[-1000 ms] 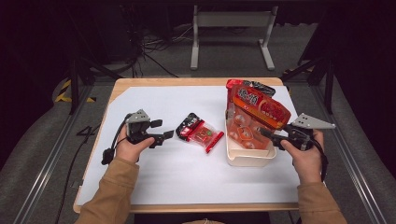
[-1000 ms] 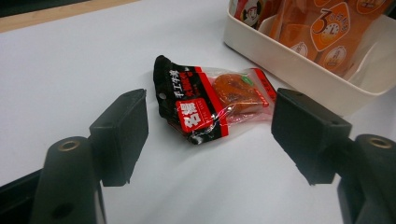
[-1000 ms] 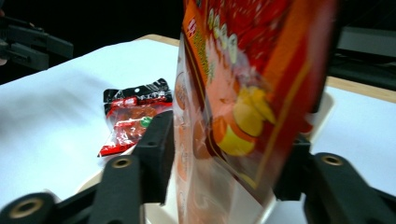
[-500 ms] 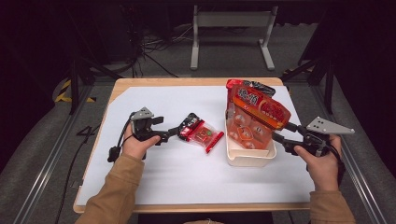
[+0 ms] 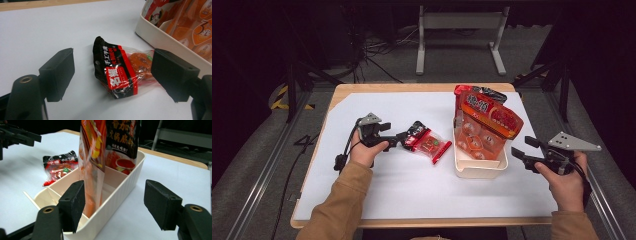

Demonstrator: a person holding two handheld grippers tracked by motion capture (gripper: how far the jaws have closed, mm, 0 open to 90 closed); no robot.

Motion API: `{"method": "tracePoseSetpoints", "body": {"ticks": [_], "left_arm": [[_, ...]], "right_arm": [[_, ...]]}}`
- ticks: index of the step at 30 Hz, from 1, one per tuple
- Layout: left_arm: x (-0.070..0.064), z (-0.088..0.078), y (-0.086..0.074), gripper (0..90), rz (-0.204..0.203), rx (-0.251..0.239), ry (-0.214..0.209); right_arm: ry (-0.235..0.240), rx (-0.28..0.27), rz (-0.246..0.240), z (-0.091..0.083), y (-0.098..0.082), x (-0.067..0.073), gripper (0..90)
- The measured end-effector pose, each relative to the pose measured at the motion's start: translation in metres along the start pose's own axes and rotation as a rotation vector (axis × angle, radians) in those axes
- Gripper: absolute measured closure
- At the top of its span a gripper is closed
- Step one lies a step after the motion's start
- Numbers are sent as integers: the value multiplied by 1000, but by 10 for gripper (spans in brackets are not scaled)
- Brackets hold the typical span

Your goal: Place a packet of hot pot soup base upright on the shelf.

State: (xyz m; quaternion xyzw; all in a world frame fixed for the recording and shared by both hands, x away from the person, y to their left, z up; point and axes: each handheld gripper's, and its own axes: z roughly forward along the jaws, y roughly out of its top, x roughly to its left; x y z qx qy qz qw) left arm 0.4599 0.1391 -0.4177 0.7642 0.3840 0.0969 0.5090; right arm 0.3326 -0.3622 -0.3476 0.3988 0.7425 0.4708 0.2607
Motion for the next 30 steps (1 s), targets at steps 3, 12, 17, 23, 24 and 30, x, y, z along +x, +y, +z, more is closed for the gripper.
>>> {"method": "tracePoseSetpoints", "body": {"ticks": [3,12,17,23,24,30], "left_arm": [[1,5,-2,208,-4,8,4],[8,18,-7,230,-20,14,13],[10,26,-12,245,-42,57,-16],[10,31,-16,257,-52,92,-41],[10,33,-16,257,-61,95,-46],[11,39,-19,299,-97,122,-87]], "right_arm": [[-4,7,5,0,-2,-1,342],[-17,27,8,1,-6,-5,337],[-25,31,13,2,-6,-6,334],[-24,38,13,5,-8,-6,326],[-24,40,15,5,-8,-6,325],[-25,37,16,4,-8,-7,320]]}}
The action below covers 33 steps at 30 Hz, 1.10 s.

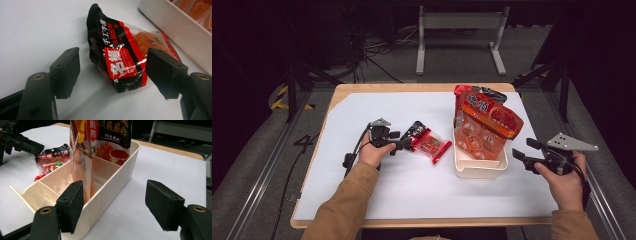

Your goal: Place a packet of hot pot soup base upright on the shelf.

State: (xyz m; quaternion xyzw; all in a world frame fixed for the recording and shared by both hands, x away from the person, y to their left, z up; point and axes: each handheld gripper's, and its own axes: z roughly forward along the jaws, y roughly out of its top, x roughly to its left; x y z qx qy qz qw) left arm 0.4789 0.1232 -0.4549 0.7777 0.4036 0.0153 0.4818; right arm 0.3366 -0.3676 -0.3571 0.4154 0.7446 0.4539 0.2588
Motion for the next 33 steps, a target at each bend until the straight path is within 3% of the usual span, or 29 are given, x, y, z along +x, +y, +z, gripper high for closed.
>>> {"method": "tracePoseSetpoints", "body": {"ticks": [10,16,23,29,33], "left_arm": [[-2,5,-2,431,-44,54,-76],[-4,8,-2,539,-37,51,-80],[4,8,-2,713,-129,48,-88],[0,9,-1,833,-108,58,-39],[-3,8,-1,887,-65,45,-24]], "right_arm": [[6,3,4,1,-1,1,316],[5,0,6,1,-1,0,316],[13,4,0,3,-1,2,315],[13,2,1,3,-1,2,315],[13,-3,0,2,0,2,315]]}}
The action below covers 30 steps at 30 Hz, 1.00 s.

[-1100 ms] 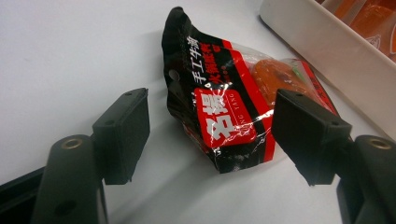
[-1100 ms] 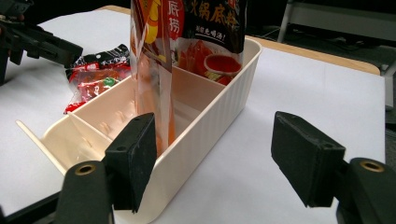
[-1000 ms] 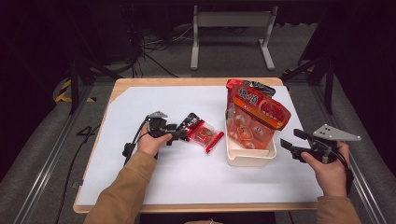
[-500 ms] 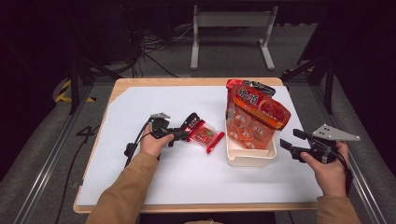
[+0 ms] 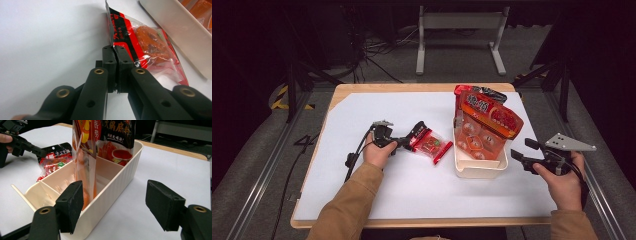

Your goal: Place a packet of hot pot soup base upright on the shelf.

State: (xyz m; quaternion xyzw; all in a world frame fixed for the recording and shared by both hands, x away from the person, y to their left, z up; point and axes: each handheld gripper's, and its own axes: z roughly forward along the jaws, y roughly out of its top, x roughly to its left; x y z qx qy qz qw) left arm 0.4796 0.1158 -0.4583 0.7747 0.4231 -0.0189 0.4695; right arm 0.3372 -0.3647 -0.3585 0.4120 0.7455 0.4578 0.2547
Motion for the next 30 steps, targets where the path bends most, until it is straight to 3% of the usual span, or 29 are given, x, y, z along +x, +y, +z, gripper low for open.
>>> {"method": "tracePoseSetpoints", "body": {"ticks": [4,16,22,27,30], "left_arm": [[-3,-4,1,894,30,-13,5],[-24,-31,13,898,72,-87,-58],[-38,-47,20,898,128,-122,-83],[-46,-56,24,898,150,-130,-106],[-54,-64,27,900,195,-133,-107]], "right_arm": [[-2,-2,3,-1,0,-1,317],[-1,-8,2,-1,2,-2,322],[1,-11,3,-1,3,-2,323],[-1,-10,1,-1,2,-2,323],[-2,-11,2,-2,2,-2,323]]}}
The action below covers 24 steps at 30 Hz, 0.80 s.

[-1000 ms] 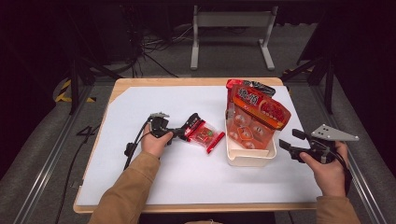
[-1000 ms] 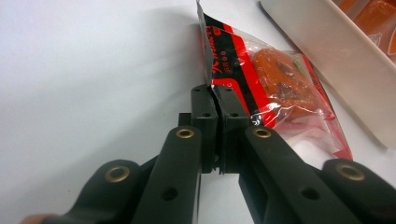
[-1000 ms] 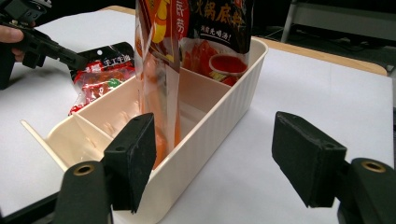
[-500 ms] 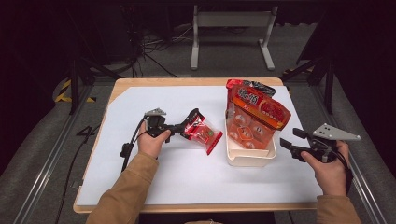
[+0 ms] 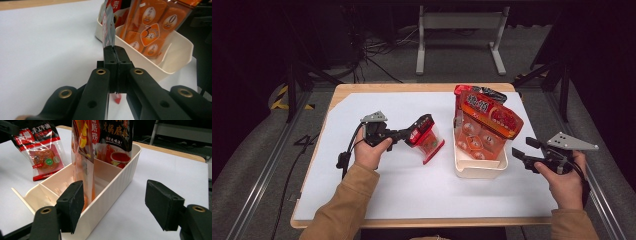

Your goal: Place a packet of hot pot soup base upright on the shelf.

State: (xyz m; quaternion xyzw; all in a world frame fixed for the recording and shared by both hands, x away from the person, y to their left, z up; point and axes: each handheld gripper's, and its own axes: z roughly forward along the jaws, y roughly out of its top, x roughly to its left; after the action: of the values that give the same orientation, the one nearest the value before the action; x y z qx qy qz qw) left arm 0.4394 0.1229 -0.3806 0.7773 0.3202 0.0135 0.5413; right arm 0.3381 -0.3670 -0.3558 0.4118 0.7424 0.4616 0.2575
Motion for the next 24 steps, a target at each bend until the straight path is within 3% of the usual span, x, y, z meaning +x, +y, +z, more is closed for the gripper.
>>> {"method": "tracePoseSetpoints", "body": {"ticks": [10,24], "left_arm": [[-16,-14,10,900,109,30,5],[-27,-39,22,900,148,37,-49]], "right_arm": [[-7,-3,8,-2,-1,-2,325],[-9,3,19,-1,-2,-5,325]]}}
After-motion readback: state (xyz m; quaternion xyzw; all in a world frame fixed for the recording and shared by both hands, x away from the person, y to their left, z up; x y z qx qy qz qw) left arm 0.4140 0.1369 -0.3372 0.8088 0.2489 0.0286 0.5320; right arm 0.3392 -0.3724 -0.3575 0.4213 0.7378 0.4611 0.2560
